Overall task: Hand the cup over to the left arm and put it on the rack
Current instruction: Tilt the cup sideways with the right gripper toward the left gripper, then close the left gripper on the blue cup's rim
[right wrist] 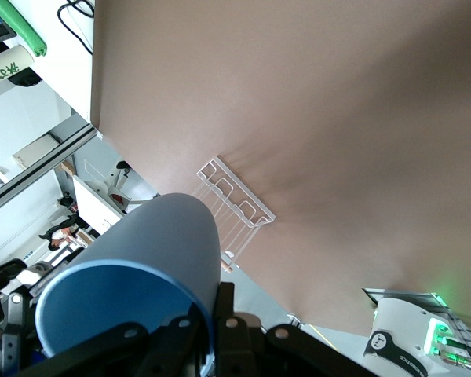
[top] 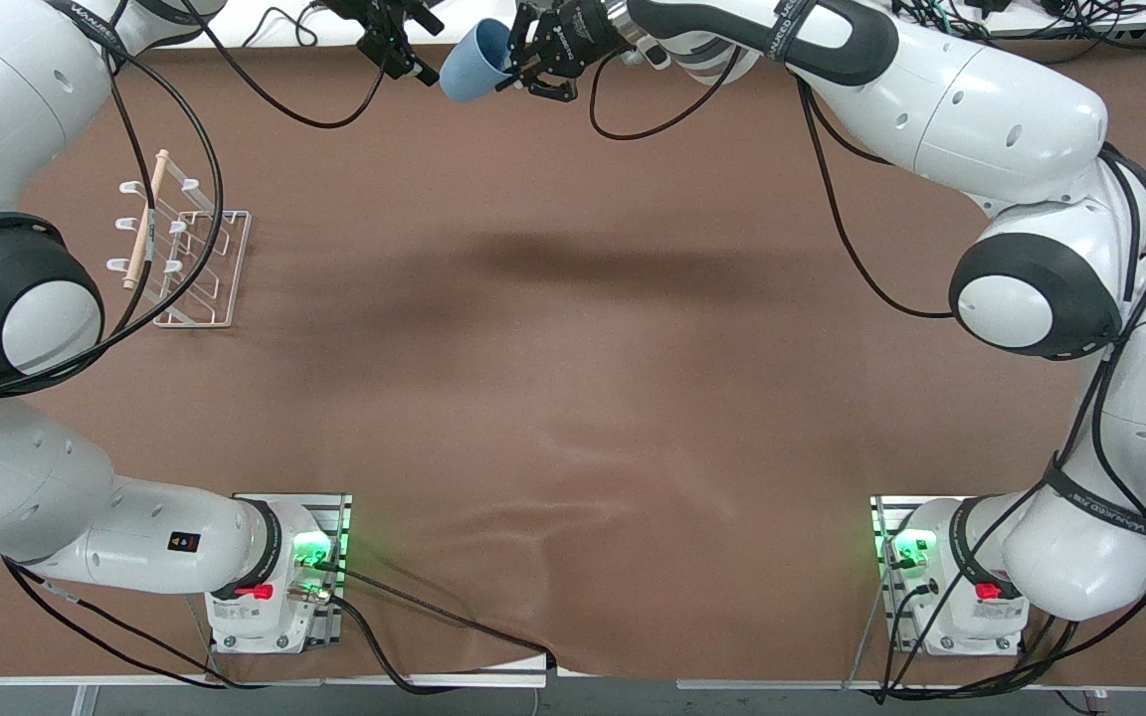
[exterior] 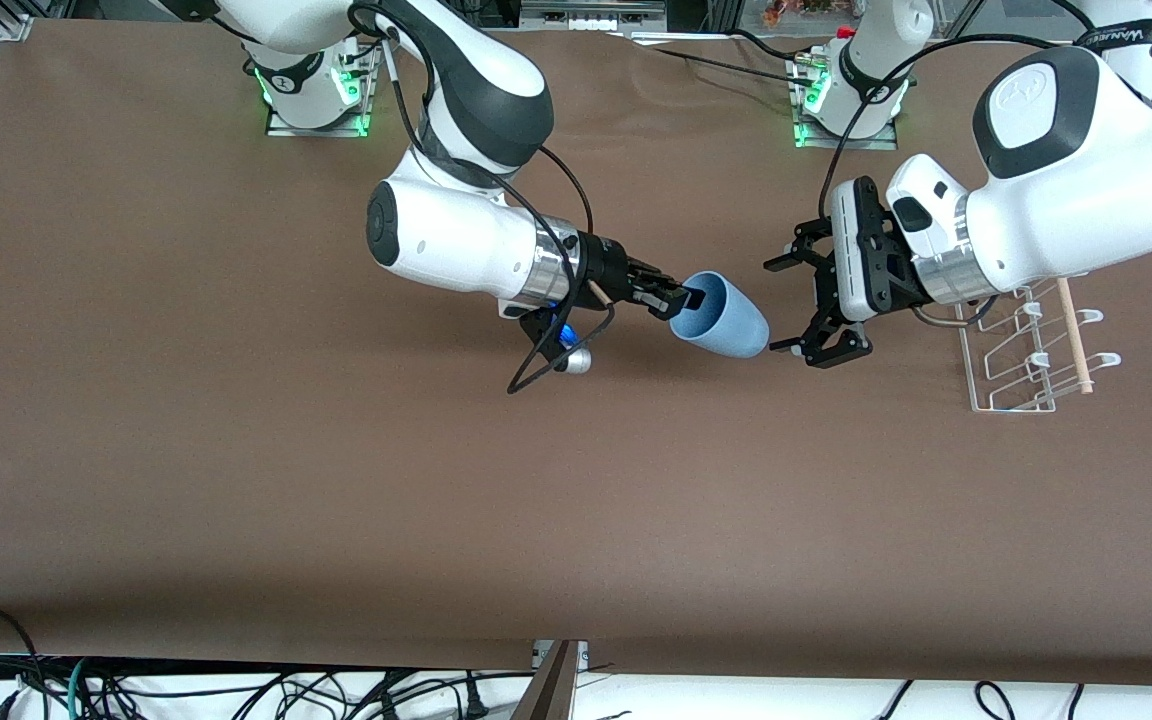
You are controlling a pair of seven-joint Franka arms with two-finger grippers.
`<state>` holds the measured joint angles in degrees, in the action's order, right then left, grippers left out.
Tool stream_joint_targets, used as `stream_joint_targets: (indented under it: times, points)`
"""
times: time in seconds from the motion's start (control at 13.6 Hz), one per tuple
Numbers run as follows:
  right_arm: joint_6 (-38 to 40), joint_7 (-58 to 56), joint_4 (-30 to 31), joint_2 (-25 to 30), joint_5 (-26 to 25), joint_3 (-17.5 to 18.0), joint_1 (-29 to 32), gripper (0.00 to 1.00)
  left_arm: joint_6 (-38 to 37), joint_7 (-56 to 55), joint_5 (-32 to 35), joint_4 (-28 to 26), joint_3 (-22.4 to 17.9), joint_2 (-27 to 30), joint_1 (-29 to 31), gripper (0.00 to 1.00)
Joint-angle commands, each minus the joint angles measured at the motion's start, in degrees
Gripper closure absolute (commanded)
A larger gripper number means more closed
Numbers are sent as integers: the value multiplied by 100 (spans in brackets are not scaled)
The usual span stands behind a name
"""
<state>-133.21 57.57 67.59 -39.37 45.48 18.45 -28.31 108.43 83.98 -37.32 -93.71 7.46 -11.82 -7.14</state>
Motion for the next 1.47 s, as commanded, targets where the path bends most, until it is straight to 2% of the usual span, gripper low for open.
stream_joint_targets:
  times: [0.0, 0.44, 0.81, 0.88, 0.95, 1.03, 1.1, 1.39]
  points:
    - [5, 61, -115, -26, 101, 89, 37, 100, 125, 434, -170, 99, -61, -127, -86, 0]
    - [14, 61, -115, -26, 101, 89, 37, 100, 397, 1040, -434, -103, 88, -312, -173, 0]
    - [31, 61, -115, -26, 101, 89, 37, 100, 433, 1120, -654, -367, 229, -312, -173, 0]
    - [31, 61, -115, -26, 101, 89, 37, 100, 433, 1112, -654, -341, 238, -312, -173, 13]
    - [31, 61, -115, -26, 101, 89, 45, 100, 416, 1112, -645, -315, 238, -304, -173, 74]
    - [31, 61, -115, -26, 101, 89, 45, 100, 407, 1112, -645, -314, 238, -312, -165, 80]
    - [31, 61, -115, -26, 101, 89, 45, 100, 407, 1112, -645, -314, 238, -321, -156, 82]
    - [31, 35, -115, -26, 101, 89, 45, 100, 320, 1094, -645, -297, 229, -312, -112, 82]
